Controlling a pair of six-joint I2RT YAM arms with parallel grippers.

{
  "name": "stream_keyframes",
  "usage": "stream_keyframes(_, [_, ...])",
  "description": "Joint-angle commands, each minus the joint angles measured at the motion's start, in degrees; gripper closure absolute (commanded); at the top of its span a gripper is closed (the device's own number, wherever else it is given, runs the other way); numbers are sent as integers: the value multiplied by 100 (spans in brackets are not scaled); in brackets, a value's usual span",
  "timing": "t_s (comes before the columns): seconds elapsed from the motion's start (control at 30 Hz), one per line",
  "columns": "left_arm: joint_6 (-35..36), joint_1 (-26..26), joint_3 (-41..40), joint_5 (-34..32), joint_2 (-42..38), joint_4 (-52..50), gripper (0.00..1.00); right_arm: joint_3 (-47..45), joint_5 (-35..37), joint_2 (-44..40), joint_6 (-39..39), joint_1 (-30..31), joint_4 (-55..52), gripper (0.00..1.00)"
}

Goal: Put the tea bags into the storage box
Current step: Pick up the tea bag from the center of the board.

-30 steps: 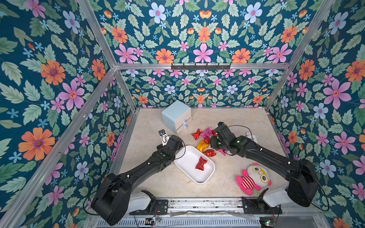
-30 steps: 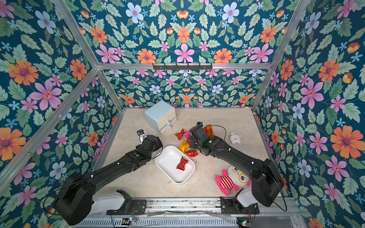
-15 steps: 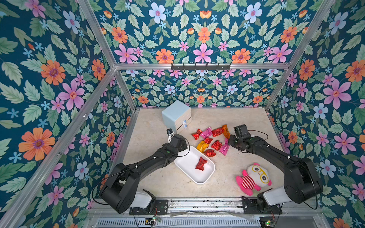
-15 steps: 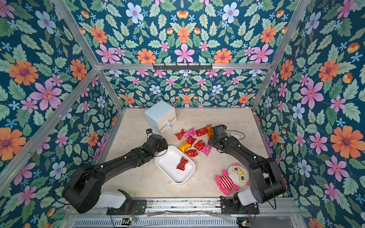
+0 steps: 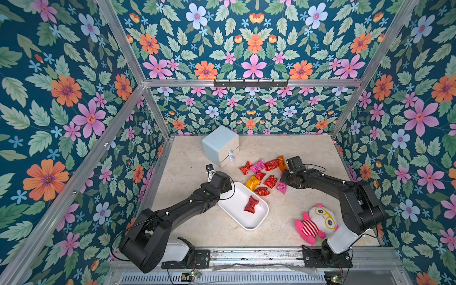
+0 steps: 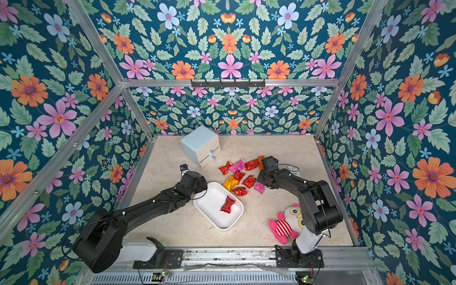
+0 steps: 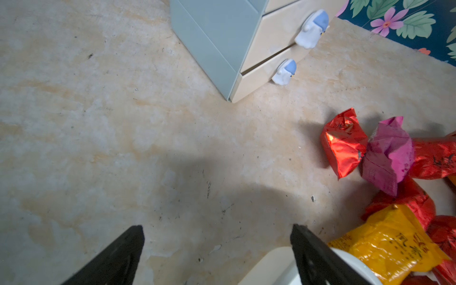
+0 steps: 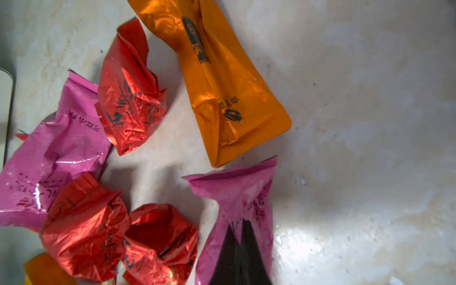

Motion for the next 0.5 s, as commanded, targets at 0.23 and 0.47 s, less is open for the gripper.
stream_keyframes(0.23, [-113,5,58,-115,23,4,1,-73,400,-800,-475,7,-577,100])
stream_keyframes(0.47, [-326,14,44,-323,-12,92,1,-58,-450,-1522,-714,673,-416,100])
